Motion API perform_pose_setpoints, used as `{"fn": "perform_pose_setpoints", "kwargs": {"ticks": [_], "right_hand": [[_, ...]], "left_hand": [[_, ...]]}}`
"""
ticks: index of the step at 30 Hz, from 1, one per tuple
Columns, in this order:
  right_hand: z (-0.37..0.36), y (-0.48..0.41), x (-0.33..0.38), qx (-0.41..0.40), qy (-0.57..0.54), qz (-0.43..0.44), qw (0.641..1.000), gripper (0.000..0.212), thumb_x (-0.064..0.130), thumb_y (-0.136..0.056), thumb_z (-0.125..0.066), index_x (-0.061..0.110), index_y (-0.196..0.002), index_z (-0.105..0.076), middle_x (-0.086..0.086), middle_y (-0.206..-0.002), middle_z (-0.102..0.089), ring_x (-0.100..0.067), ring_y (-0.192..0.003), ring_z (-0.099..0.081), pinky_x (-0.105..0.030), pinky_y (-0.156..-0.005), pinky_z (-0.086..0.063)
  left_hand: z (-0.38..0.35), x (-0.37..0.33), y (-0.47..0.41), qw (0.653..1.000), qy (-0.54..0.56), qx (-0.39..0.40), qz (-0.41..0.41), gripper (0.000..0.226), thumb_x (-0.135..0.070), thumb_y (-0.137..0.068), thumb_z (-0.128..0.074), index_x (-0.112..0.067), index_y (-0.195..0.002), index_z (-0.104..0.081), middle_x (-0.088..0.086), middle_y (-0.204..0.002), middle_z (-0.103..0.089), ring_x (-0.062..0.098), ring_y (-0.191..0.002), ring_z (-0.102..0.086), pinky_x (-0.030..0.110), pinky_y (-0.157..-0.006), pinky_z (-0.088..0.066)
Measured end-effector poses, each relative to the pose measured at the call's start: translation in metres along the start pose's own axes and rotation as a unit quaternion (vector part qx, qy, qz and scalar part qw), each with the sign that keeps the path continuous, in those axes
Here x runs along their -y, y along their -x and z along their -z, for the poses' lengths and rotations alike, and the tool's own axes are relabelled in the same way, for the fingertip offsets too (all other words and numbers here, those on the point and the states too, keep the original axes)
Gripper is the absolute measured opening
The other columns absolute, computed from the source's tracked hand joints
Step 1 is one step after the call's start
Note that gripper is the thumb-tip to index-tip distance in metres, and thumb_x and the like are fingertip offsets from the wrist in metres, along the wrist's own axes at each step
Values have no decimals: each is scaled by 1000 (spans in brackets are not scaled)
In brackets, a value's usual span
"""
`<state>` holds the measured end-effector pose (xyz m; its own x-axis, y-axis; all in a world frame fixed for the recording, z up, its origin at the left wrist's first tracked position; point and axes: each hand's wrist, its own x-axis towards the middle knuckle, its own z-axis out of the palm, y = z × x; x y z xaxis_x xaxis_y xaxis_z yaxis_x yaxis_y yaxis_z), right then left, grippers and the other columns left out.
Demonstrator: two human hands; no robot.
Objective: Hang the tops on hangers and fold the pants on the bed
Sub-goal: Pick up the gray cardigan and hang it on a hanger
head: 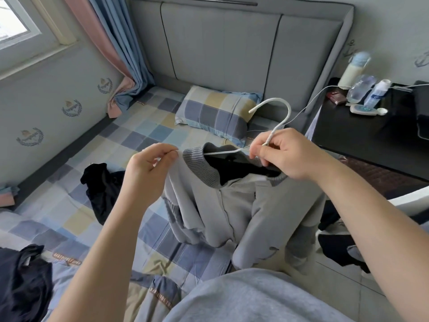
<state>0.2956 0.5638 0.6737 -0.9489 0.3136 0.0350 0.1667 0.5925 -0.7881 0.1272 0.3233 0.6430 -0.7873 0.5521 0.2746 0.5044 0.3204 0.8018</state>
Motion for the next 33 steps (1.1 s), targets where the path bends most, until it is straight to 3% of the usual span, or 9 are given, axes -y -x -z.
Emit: {"fn": "perform_pose_setpoints", "kwargs": {"ticks": [6, 10, 13, 15, 17, 21, 25, 29, 33], "right_hand": [[5, 1, 13, -32, -42, 32, 998, 20, 23, -100, -60, 18, -84, -72, -5, -55, -45, -14, -48, -36, -21, -47, -31], [12, 1, 16, -79, -61, 58, 993, 25, 22, -102, -58, 10, -84, -71, -6, -52, -35, -11, -45, -27, -19, -44, -23], [17, 3, 12, -92, -54, 65, 992, 25, 21, -102, -58, 11, -82, -72, -11, -53, -35, -12, -46, -27, -19, -46, -23], [20, 5, 6, -93, -53, 57, 993, 23, 20, -100, -60, 14, -82, -73, -11, -51, -37, -11, -46, -28, -21, -47, -25], [21, 7, -3, -68, -43, 38, 996, 21, 20, -99, -63, 20, -80, -74, 2, -47, -42, -9, -46, -31, -20, -48, -28], [6, 5, -18, 10, 10, -35, 999, 24, 22, -98, -64, 29, -78, -75, 9, -49, -48, -9, -45, -36, -25, -50, -32], [-14, 4, -21, -74, 2, -25, 997, 20, 23, -98, -62, 22, -84, -76, 3, -65, -68, -17, -56, -58, -34, -60, -48], [-15, 10, -19, -111, -111, 31, 987, 19, 23, -100, -60, 20, -89, -76, 12, -45, -42, -6, -41, -36, -13, -46, -28], [-22, 6, -14, -98, -113, 43, 988, 18, 15, -100, -59, 16, -90, -75, 20, -45, -47, -3, -42, -41, -8, -47, -30]], "left_hand": [[-8, 1, -7, 999, 21, -6, -32, 19, -20, -99, -61, -36, -106, -68, -10, -117, -64, -3, -110, -55, 12, -93, -42], [-24, 19, 1, 997, 13, 57, 44, 68, -26, -87, -77, -43, -140, -38, -12, -131, -46, 0, -116, -49, 9, -90, -42], [-34, 39, 10, 992, -12, -31, 126, 45, -15, -94, -66, -33, -132, -48, -12, -106, -62, 12, -97, -61, 26, -73, -46], [-29, 45, 11, 991, -33, -87, 99, 20, -11, -97, -59, -29, -107, -61, -17, -85, -62, 1, -77, -59, 27, -65, -43], [-18, 48, 8, 987, -37, -141, 60, 23, -9, -98, -53, -27, -95, -66, -19, -80, -64, -4, -71, -58, 23, -65, -46], [-4, 40, 2, 982, -16, -188, 5, 33, -6, -95, -42, -24, -104, -69, -19, -92, -68, -9, -85, -59, 5, -74, -42], [-4, 28, -3, 984, 30, -173, -14, 35, -8, -95, -39, -31, -103, -66, -19, -93, -66, -1, -82, -58, 10, -70, -43], [-3, 35, -14, 984, 20, -163, 62, 28, -13, -100, -43, -32, -101, -64, -17, -93, -65, 12, -90, -61, 28, -76, -48], [-12, 32, -28, 983, -37, -149, 98, 28, -11, -102, -46, -21, -120, -65, -1, -122, -59, 23, -120, -51, 30, -96, -43]]}}
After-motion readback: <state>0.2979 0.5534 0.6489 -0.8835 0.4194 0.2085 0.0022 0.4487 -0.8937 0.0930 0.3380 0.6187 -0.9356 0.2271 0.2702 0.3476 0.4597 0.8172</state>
